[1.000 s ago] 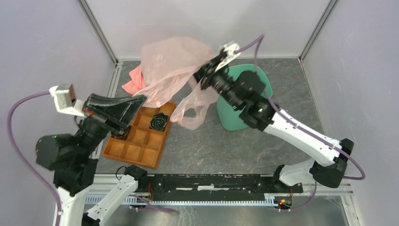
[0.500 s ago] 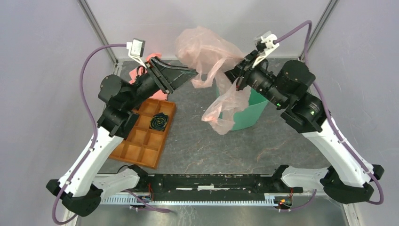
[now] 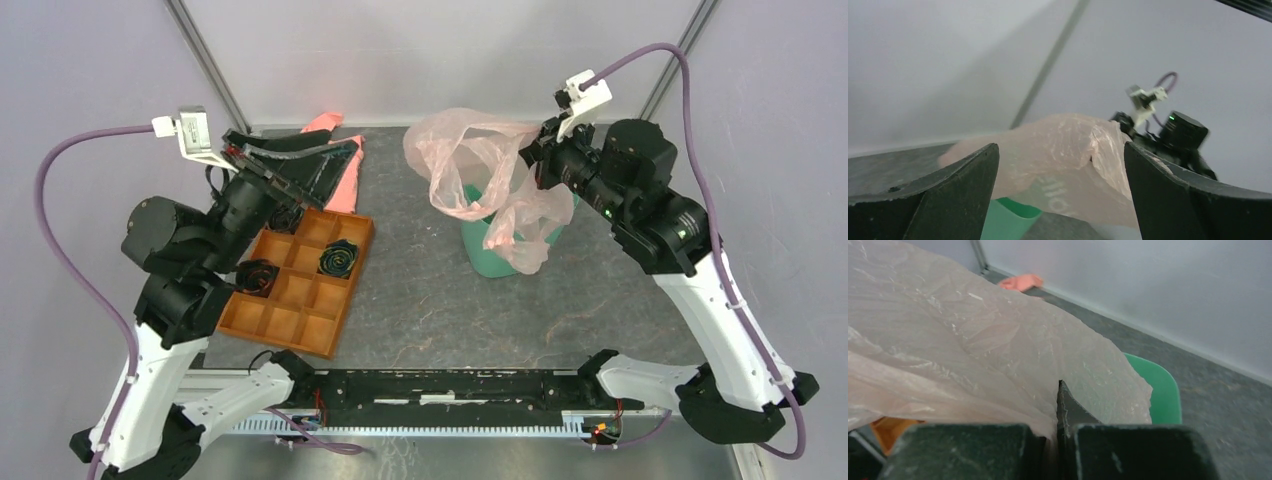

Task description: Put the trash bags into the trash bin

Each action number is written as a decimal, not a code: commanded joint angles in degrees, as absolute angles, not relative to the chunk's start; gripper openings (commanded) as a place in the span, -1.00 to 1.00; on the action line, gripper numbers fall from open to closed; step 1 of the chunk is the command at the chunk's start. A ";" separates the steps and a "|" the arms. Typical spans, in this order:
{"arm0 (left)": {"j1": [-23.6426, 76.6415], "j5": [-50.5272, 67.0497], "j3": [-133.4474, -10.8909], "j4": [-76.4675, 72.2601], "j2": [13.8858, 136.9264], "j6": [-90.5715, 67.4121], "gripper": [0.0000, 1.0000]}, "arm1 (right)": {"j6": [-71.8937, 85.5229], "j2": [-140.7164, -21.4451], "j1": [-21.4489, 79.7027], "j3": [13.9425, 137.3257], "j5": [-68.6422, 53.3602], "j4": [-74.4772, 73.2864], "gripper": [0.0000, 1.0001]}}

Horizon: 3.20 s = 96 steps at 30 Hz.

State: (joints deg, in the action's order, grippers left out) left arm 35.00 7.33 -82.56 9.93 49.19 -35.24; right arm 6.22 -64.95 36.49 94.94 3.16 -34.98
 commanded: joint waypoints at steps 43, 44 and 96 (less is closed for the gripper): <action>48.02 3.46 -97.59 23.69 92.24 -26.90 0.20 | 9.50 -79.84 19.05 80.94 -16.58 -29.12 -1.00; 47.99 2.37 -98.31 25.07 92.08 -25.97 0.24 | 8.61 -80.62 19.04 80.86 -16.65 -29.83 -0.99; 46.67 -9.10 -83.58 27.18 64.03 -29.28 -0.80 | 10.54 -76.12 33.89 76.44 -11.02 -24.40 0.48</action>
State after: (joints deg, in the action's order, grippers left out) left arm 46.72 -8.08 -86.52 30.13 68.05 -29.23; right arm 22.35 -79.35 33.89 66.08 -17.61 -9.30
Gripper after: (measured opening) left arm 0.132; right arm 0.644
